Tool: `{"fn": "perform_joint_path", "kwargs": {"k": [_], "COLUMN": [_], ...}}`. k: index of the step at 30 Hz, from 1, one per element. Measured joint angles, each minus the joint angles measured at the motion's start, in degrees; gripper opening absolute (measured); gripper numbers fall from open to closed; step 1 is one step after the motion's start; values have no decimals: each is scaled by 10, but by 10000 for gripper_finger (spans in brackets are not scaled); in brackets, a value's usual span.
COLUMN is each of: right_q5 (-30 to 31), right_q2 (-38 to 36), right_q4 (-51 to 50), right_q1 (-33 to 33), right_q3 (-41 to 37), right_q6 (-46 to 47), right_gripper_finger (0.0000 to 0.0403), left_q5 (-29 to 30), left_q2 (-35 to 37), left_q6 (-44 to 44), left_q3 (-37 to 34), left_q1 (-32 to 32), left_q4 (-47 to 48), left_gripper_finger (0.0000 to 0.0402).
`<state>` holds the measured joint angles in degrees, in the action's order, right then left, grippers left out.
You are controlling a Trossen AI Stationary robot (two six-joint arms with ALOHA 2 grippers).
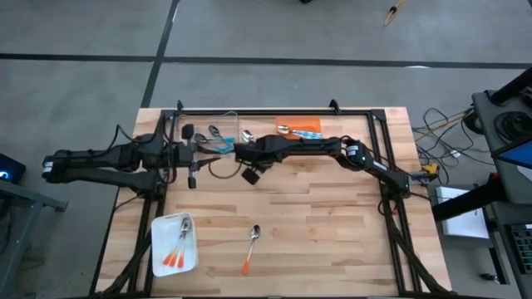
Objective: Sort silverware by color (type)
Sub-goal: Put the light blue spoon into the orange bin
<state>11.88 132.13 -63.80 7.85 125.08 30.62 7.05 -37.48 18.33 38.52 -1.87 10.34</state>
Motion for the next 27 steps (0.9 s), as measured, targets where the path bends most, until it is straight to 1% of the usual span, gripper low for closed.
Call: {"fn": "perform_joint_path", "kwargs": {"k": [2, 5, 13, 17, 21, 27], "right_q5": [-9, -13, -14, -14, -14, -15], "right_q2": [0, 0, 2, 2, 2, 2], "right_q4": [7, 3, 5, 32, 47, 48], "right_q1": [12, 29, 31, 32, 32, 31], "right_q3": [-2, -10, -35, -61, -82, -97], "right_q6": [12, 30, 28, 28, 28, 36], "right_gripper_finger": [18, 42, 150, 184, 186, 156], "left_q5": [0, 0, 0, 0, 0, 0], "left_q2": [6, 14, 20, 16, 15, 16], "left_q6": [0, 0, 0, 1, 2, 2], "left_q3": [0, 0, 0, 0, 0, 0], "left_q1": [0, 0, 0, 0, 0, 0], "left_q4": [8, 16, 17, 17, 17, 17], "left_gripper_finger": [44, 44, 44, 44, 44, 44]}}
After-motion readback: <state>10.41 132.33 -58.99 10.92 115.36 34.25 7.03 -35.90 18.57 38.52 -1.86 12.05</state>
